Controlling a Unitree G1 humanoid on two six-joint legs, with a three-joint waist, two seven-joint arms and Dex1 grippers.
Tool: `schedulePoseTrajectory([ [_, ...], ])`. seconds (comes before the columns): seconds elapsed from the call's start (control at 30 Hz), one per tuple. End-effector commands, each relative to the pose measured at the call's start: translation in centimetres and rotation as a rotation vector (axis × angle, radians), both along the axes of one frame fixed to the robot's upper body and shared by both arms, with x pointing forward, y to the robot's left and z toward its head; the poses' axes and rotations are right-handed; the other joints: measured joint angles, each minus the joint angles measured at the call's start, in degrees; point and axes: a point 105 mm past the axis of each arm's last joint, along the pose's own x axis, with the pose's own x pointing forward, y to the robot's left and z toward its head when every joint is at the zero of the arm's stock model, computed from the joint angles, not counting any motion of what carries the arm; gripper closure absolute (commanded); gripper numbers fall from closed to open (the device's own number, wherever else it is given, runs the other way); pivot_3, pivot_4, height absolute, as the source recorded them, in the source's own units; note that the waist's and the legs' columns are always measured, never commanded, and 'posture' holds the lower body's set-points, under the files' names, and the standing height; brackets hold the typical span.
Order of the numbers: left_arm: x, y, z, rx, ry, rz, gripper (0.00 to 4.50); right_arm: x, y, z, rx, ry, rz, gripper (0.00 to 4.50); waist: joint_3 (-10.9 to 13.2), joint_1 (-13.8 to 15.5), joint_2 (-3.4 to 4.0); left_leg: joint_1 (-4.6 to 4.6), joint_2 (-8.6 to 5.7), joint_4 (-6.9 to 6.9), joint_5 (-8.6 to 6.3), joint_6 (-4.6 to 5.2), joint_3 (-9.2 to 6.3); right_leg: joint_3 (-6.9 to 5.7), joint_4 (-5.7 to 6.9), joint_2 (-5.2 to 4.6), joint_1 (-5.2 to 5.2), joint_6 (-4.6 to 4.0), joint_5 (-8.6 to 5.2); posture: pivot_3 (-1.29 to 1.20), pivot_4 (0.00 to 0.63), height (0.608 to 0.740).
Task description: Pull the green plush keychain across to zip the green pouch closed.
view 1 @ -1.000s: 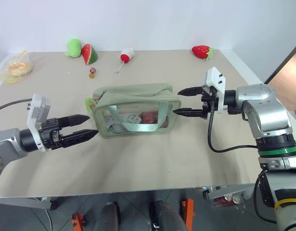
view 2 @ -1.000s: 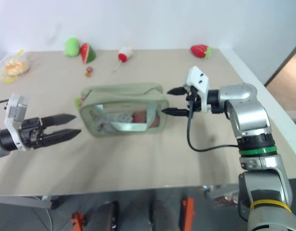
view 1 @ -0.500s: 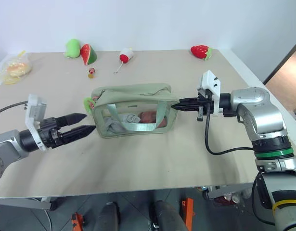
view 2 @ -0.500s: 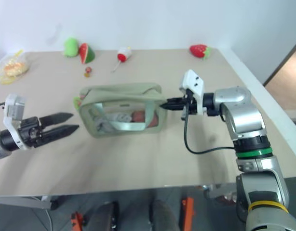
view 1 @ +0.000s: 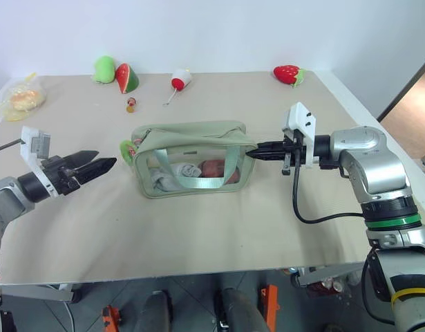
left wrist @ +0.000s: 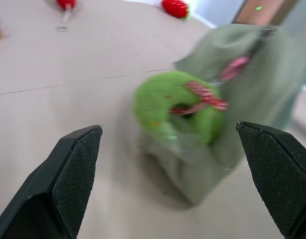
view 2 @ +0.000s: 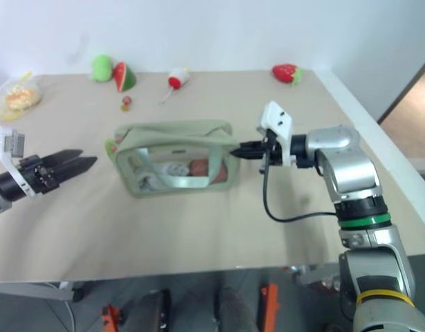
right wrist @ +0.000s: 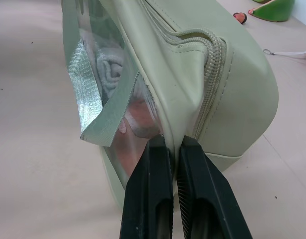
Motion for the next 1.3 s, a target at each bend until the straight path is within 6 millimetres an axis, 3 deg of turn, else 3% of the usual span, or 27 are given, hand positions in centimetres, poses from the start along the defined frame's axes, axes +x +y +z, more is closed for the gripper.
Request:
schedulePoseTrajectory([
  [0.03, 0.8, -0.3, 1.0, 0.01, -0.052, -0.003, 0.0, -0.2, -0.1, 0.8, -0.01, -0.048, -0.004, 4.45, 0.0, 0.0, -0.01, 0.0, 0.0, 0.01, 0.0, 0.0, 0.0, 0.0, 0.0, -0.01, 0.01, 0.0, 0.01, 0.0, 0.15, 0.74],
  [0.7, 3.8, -2.3, -0.2, 0.102, -0.052, -0.055, 0.0, -0.7, -0.8, 0.6, -0.002, -0.063, -0.046, 4.45, 0.0, 0.0, -0.07, 0.0, 0.0, 0.02, 0.01, -0.01, 0.03, 0.04, 0.0, 0.01, 0.02, 0.05, 0.06, 0.0, 0.15, 0.74],
  [0.93, 4.3, -3.5, 0.8, 0.079, -0.115, -0.086, 2.23, -0.7, -0.9, 0.5, 0.001, -0.067, -0.057, 4.5, 0.0, 0.2, -0.08, -0.01, 0.0, 0.06, 0.02, 0.0, 0.03, 0.06, 0.0, 0.01, 0.03, 0.08, 0.08, 0.0, 0.15, 0.74],
  [1.13, 4.5, -3.4, 0.7, 0.087, -0.106, -0.062, 4.21, -0.9, -0.9, 0.3, 0.004, -0.065, -0.059, 4.5, 0.0, 0.2, -0.08, -0.01, 0.0, 0.06, 0.02, 0.0, 0.02, 0.06, 0.0, 0.02, 0.03, 0.08, 0.08, 0.0, 0.15, 0.74],
  [1.3, 4.8, -3.2, 1.7, 0.076, -0.142, -0.039, 4.21, -0.7, -0.6, 0.1, 0.008, -0.059, -0.052, 4.5, 0.0, 0.2, -0.08, -0.02, 0.0, 0.14, 0.02, 0.0, 0.02, 0.06, 0.0, 0.02, 0.05, 0.12, 0.11, 0.0, 0.15, 0.74],
])
